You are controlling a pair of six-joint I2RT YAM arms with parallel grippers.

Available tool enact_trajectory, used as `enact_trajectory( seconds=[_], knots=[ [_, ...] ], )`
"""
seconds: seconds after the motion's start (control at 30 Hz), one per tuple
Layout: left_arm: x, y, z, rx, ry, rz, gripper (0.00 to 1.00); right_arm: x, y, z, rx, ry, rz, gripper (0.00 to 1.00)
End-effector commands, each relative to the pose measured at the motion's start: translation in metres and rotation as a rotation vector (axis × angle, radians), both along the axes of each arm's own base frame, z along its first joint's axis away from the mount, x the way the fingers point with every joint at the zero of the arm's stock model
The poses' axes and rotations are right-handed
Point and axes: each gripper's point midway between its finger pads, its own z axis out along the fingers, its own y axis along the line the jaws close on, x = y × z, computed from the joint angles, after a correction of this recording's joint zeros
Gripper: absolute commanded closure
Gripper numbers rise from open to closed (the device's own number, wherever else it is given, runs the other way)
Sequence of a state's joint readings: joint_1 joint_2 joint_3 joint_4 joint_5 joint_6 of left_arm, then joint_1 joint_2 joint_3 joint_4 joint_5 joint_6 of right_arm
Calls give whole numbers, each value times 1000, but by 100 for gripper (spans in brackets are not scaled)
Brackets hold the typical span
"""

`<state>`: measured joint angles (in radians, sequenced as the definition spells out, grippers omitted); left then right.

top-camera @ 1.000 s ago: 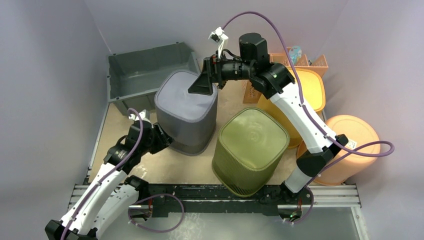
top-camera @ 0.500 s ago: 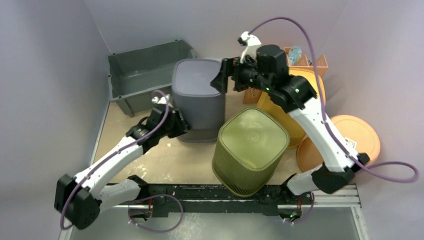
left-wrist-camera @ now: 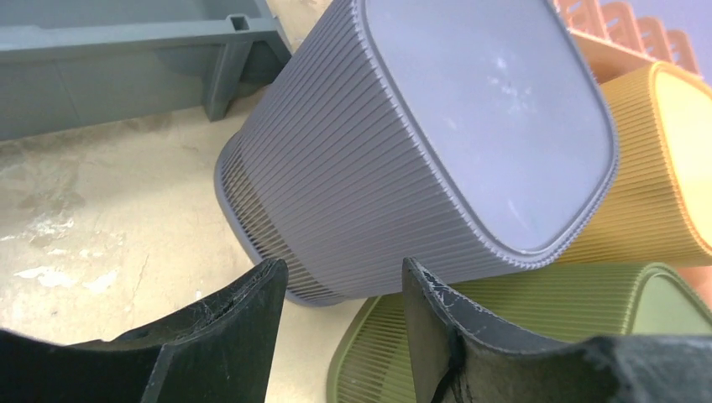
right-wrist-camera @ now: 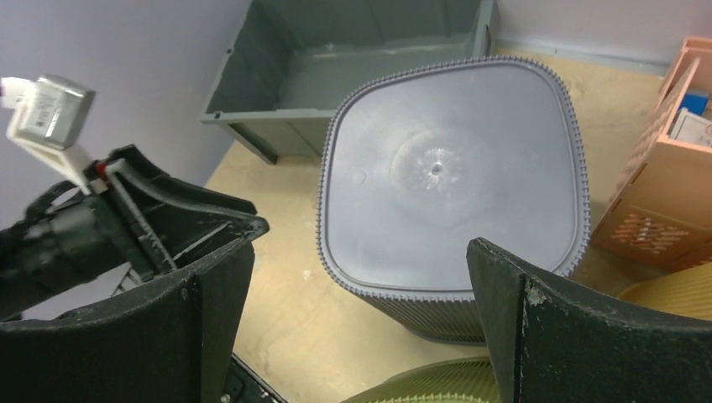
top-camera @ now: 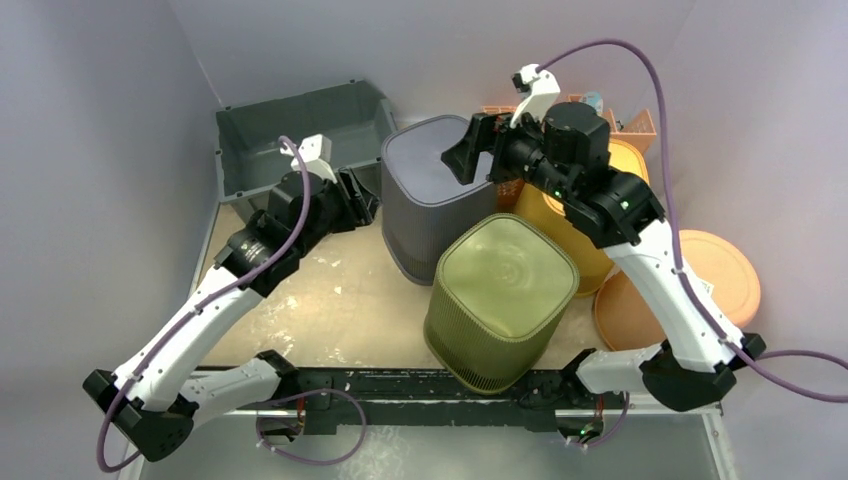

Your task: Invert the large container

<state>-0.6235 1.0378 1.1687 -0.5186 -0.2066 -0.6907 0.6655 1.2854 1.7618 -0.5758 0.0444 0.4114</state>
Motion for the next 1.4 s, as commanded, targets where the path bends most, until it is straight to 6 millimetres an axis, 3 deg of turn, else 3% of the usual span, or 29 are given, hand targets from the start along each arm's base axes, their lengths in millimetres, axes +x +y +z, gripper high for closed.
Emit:
enact_trajectory(
  seconds=[0.0, 0.1, 0.33, 0.47, 0.53, 0.63, 0.73, 0.8, 0.9, 1.0, 1.1, 1.2, 1.37],
  knots=[
    [-2, 4, -35, 77, 74, -5, 48, 10, 4, 5, 8, -26, -10, 0],
    [4, -13, -48, 38, 83, -45, 48, 10, 2, 5, 4, -31, -17, 0],
    [28, -59, -60, -39, 86, -151, 48, 6, -2, 1, 5, -20, -26, 0],
    [22, -84, -57, -26, 78, -234, 49, 5, -5, -2, 1, -14, -41, 0],
    [16, -88, -51, 34, 61, -261, 49, 6, -6, -2, -1, -14, -46, 0],
    [11, -68, -29, 76, 14, -221, 49, 8, -6, -2, -8, -18, -48, 0],
    [12, -38, 21, 7, -97, -134, 48, 9, -5, -1, -12, -18, -47, 0],
    [25, -16, 45, -41, -132, -44, 47, 9, -5, -2, -10, -18, -48, 0],
    [53, 20, 56, -42, -121, 136, 46, 7, -3, -1, 3, -19, -38, 0],
    [82, 30, 46, -11, -85, 190, 46, 4, -5, 2, 14, -24, -37, 0],
    [103, 10, 35, -25, -66, 119, 46, -1, -12, 6, 18, -29, -49, 0],
    [111, -13, 20, -53, -49, 27, 46, -5, -21, 6, 18, -32, -74, 0],
    [96, -65, -2, -50, -5, -157, 47, -9, -33, 7, 12, -37, -117, 0]
  ],
)
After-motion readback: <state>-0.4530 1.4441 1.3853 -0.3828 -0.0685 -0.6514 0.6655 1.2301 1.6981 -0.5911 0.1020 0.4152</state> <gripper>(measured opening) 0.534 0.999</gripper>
